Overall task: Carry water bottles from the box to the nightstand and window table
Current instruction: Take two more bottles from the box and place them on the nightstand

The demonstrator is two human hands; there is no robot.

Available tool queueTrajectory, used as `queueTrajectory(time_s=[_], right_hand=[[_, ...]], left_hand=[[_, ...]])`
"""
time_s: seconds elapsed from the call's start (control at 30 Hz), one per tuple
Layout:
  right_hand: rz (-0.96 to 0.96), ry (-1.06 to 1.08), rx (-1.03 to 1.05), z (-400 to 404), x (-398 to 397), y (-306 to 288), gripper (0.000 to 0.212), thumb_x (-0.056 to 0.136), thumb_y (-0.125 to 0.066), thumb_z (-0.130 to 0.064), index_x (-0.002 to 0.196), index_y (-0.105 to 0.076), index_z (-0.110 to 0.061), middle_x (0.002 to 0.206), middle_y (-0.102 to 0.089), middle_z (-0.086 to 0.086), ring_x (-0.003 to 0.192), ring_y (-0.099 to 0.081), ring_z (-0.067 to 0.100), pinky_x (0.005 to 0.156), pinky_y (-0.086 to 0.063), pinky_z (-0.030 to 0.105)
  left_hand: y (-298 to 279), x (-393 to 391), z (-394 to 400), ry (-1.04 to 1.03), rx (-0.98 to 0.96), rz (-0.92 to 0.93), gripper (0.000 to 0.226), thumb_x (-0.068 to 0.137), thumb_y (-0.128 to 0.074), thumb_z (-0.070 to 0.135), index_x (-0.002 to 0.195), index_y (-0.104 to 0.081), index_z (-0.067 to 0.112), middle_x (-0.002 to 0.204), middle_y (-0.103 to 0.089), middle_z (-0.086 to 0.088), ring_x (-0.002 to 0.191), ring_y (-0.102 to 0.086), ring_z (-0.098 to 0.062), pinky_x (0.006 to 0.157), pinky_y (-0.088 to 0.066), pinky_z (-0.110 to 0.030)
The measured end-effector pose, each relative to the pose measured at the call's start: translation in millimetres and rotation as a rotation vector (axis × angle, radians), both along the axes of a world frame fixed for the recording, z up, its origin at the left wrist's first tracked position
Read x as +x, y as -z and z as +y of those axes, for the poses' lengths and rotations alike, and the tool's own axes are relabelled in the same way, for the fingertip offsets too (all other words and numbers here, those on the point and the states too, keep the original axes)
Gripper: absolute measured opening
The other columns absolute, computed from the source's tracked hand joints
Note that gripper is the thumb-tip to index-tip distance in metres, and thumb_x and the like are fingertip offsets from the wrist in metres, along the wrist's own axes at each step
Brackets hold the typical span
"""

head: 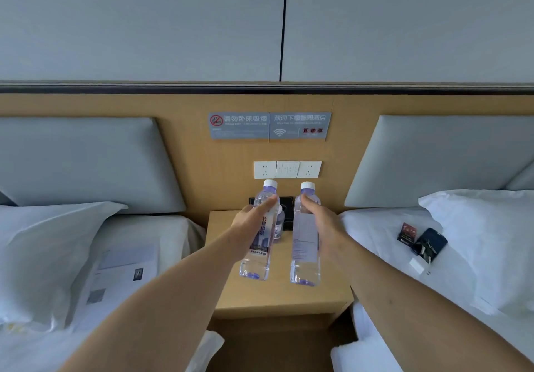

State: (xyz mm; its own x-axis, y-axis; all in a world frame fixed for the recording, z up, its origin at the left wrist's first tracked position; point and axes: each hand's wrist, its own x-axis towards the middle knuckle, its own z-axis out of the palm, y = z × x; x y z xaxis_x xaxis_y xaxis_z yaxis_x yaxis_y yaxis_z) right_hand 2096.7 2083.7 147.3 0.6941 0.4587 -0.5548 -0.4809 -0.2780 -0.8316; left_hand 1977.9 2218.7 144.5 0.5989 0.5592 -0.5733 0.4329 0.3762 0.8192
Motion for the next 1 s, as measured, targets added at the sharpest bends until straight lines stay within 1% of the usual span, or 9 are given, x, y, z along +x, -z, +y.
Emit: queueTrajectory(time_s=[0.17,0.3,0.47,0.6,0.7,0.77,0.83,0.9,1.0], right_hand=[[0.055,-0.053,0.025,17.8,28.9,23.3,0.058,0.076,-0.082,-0.051,0.116,-0.067,-0.012,0.087,-0.073,0.009,0.074,-0.070,0.026,0.072,-0.055,0.035],[0.039,-0.153,-0.019,38.6,56.5,39.9,0.060,0.075,-0.083,-0.050,0.121,-0.065,-0.016,0.106,-0.075,0.008,0.098,-0.072,0.026,0.091,-0.053,0.043],[-0.030,-0.276,-0.066,56.8,97.3,62.0,0.050,0.073,-0.088,-0.046,0.111,-0.068,-0.020,0.090,-0.081,0.001,0.084,-0.078,0.015,0.075,-0.062,0.035],[-0.013,-0.283,-0.095,65.1,119.0,87.5,0.039,0.077,-0.080,-0.061,0.099,-0.072,-0.030,0.091,-0.080,0.000,0.085,-0.077,0.018,0.082,-0.061,0.039],[0.021,-0.258,-0.148,67.5,125.1,103.0,0.029,0.079,-0.078,-0.054,0.092,-0.073,-0.029,0.083,-0.079,-0.004,0.076,-0.077,0.015,0.086,-0.061,0.047],[0.035,-0.260,-0.179,70.1,126.0,112.0,0.028,0.078,-0.080,-0.051,0.093,-0.072,-0.029,0.082,-0.079,-0.005,0.074,-0.077,0.015,0.087,-0.061,0.050],[0.038,-0.273,-0.221,72.1,125.9,118.6,0.044,0.072,-0.083,-0.052,0.106,-0.068,-0.028,0.096,-0.078,-0.001,0.084,-0.076,0.019,0.082,-0.063,0.047],[0.018,-0.269,-0.268,72.0,125.8,125.3,0.057,0.067,-0.087,-0.052,0.113,-0.063,-0.028,0.105,-0.072,-0.002,0.089,-0.072,0.018,0.069,-0.060,0.037],[-0.024,-0.240,-0.346,68.2,127.4,139.9,0.044,0.069,-0.089,-0.046,0.100,-0.065,-0.027,0.098,-0.070,-0.003,0.084,-0.068,0.014,0.059,-0.057,0.031]], left_hand=[[26.4,27.1,22.3,-0.024,-0.045,0.028,0.073,0.068,-0.081,0.071,0.114,-0.064,0.017,0.078,-0.079,-0.007,0.063,-0.077,-0.021,0.044,-0.055,-0.026],[42.1,52.9,35.3,-0.018,-0.085,0.040,0.067,0.074,-0.078,0.064,0.113,-0.069,0.011,0.084,-0.079,-0.011,0.066,-0.077,-0.024,0.053,-0.058,-0.029],[61.7,87.6,43.6,-0.076,-0.105,0.111,0.060,0.081,-0.071,0.061,0.110,-0.070,0.009,0.078,-0.077,-0.010,0.060,-0.073,-0.024,0.054,-0.057,-0.030],[75.6,105.4,44.7,-0.119,-0.158,0.117,0.068,0.081,-0.071,0.060,0.122,-0.066,0.005,0.090,-0.074,-0.017,0.066,-0.072,-0.029,0.061,-0.059,-0.038],[89.2,109.5,42.8,-0.131,-0.113,0.164,0.072,0.074,-0.076,0.069,0.125,-0.061,0.020,0.107,-0.075,-0.013,0.090,-0.076,-0.032,0.077,-0.062,-0.045],[97.2,108.1,42.1,-0.150,-0.108,0.185,0.052,0.074,-0.078,0.067,0.110,-0.062,0.033,0.089,-0.077,-0.001,0.075,-0.076,-0.020,0.064,-0.059,-0.035],[106.1,106.6,44.4,-0.135,-0.113,0.204,0.041,0.076,-0.079,0.063,0.101,-0.061,0.036,0.077,-0.075,0.008,0.066,-0.074,-0.012,0.056,-0.052,-0.028],[116.0,106.7,48.4,-0.102,-0.108,0.211,0.047,0.078,-0.079,0.060,0.112,-0.062,0.032,0.090,-0.076,0.003,0.078,-0.074,-0.016,0.061,-0.051,-0.030],[130.8,106.5,53.8,-0.051,-0.109,0.192,0.048,0.080,-0.078,0.055,0.118,-0.062,0.028,0.107,-0.073,-0.006,0.093,-0.070,-0.024,0.069,-0.051,-0.036]])
